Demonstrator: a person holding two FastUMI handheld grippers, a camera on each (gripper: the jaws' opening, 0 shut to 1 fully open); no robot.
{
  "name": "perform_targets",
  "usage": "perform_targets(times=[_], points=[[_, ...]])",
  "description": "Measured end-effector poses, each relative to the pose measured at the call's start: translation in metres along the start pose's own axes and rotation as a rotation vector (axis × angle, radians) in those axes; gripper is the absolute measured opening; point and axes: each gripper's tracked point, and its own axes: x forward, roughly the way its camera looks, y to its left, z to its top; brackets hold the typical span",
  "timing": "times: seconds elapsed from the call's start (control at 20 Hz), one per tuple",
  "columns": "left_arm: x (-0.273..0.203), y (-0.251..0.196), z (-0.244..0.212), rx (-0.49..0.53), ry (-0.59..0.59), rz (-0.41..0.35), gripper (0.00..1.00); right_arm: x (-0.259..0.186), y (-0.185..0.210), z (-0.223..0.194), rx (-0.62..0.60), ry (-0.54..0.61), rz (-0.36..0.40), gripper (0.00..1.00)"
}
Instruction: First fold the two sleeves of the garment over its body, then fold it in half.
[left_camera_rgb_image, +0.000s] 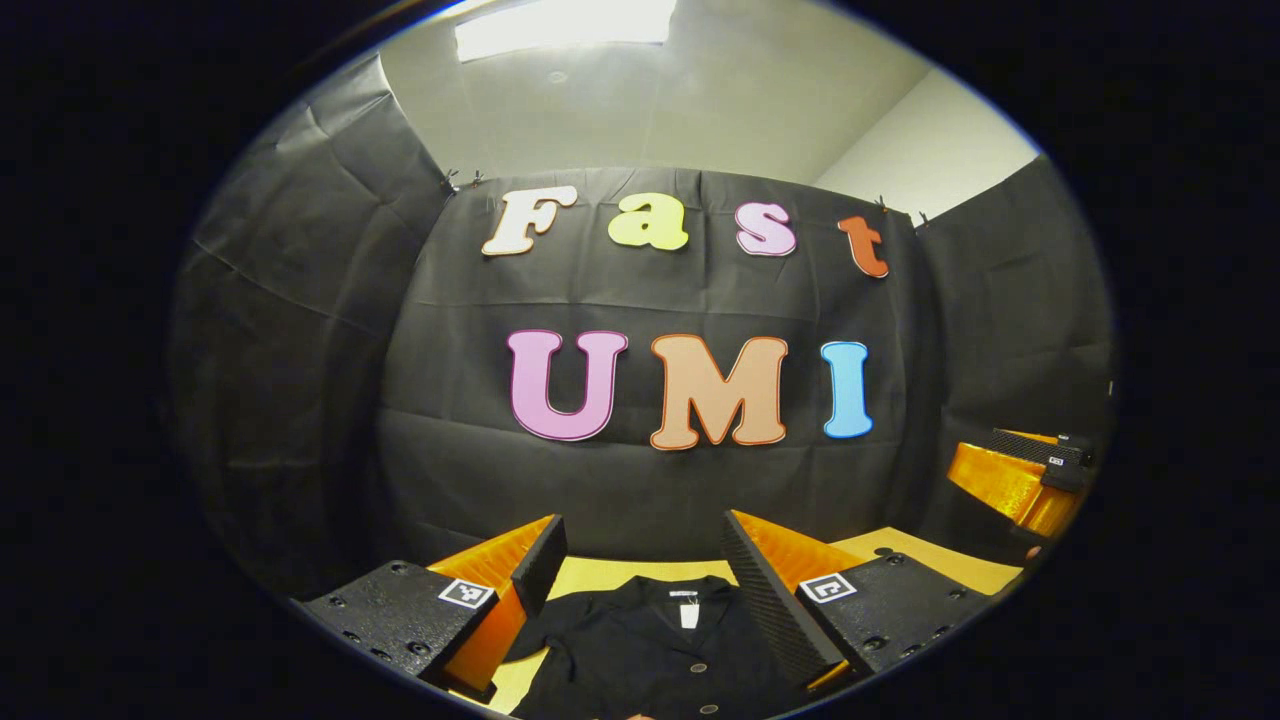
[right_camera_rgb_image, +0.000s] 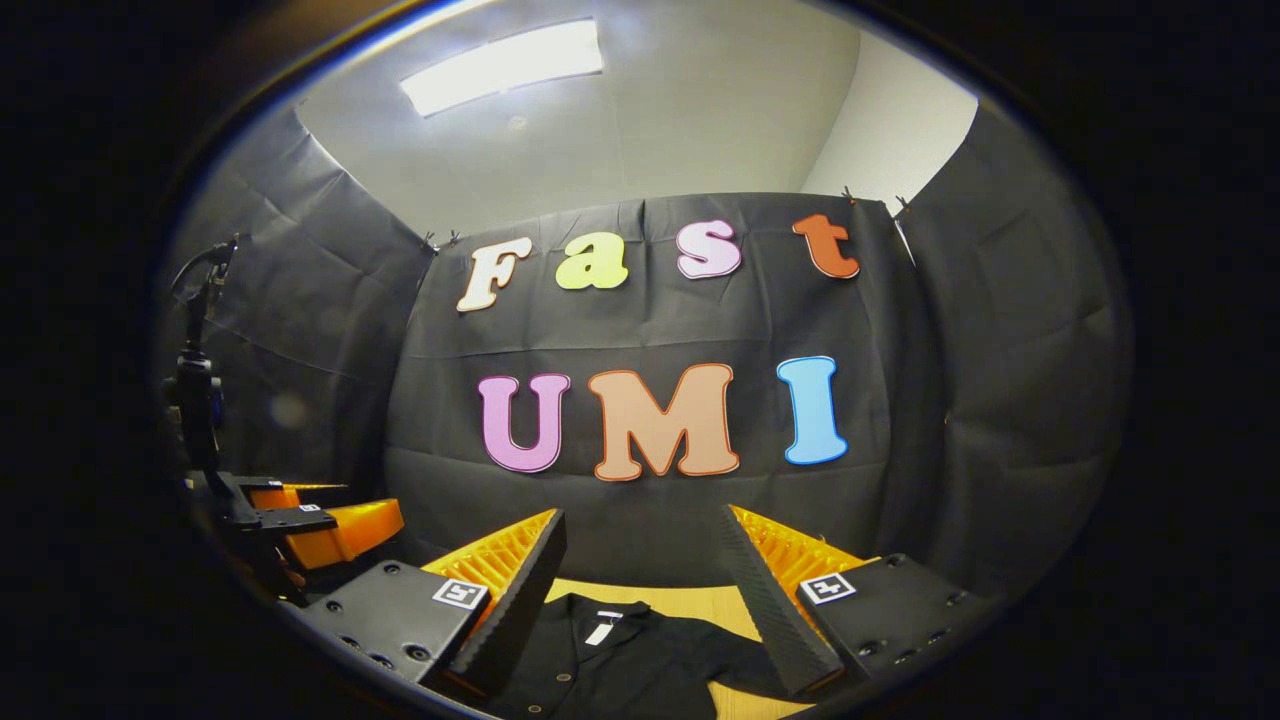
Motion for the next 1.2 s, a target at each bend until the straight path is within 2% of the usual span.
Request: perform_targets(times=[0.25, 0.3, 0.55, 0.6, 0.7, 1.0, 1.05, 1.15, 1.2], points=[[-0.001, 0.006, 0.002, 0.003, -0.003, 0.0, 0.95, 0.002, 0.009, -0.004, -0.003, 0.003, 0.005, 0.97], [-0.002, 0.007, 0.002, 0.004, -0.003, -0.001, 0.99, 0.001, 0.009, -0.004, -0.003, 0.002, 0.004, 0.97], [-0.003, 0.011, -0.002, 0.008, 0.007, -0.008, 0.99, 0.0, 0.006, -0.007, -0.005, 0.002, -0.014, 0.99], [-0.003, 0.01, -0.004, 0.006, 0.011, -0.009, 0.95, 0.001, 0.006, -0.007, -0.003, 0.003, -0.018, 0.97], [-0.005, 0.012, -0.006, 0.003, 0.018, -0.011, 0.95, 0.001, 0.004, -0.008, -0.004, 0.002, -0.026, 0.99], [-0.006, 0.018, -0.005, 0.004, 0.007, -0.014, 0.95, 0.004, 0.006, -0.009, -0.005, 0.002, -0.015, 0.97], [-0.006, 0.018, -0.005, 0.004, 0.008, -0.018, 0.95, 0.005, 0.007, -0.011, -0.004, 0.004, -0.018, 0.99], [-0.005, 0.022, -0.008, 0.0, 0.012, -0.032, 0.95, 0.006, 0.005, -0.012, -0.004, 0.005, -0.037, 0.97], [-0.006, 0.024, -0.011, -0.005, 0.017, -0.04, 0.99, 0.006, 0.004, -0.012, -0.002, 0.002, -0.051, 0.99]])
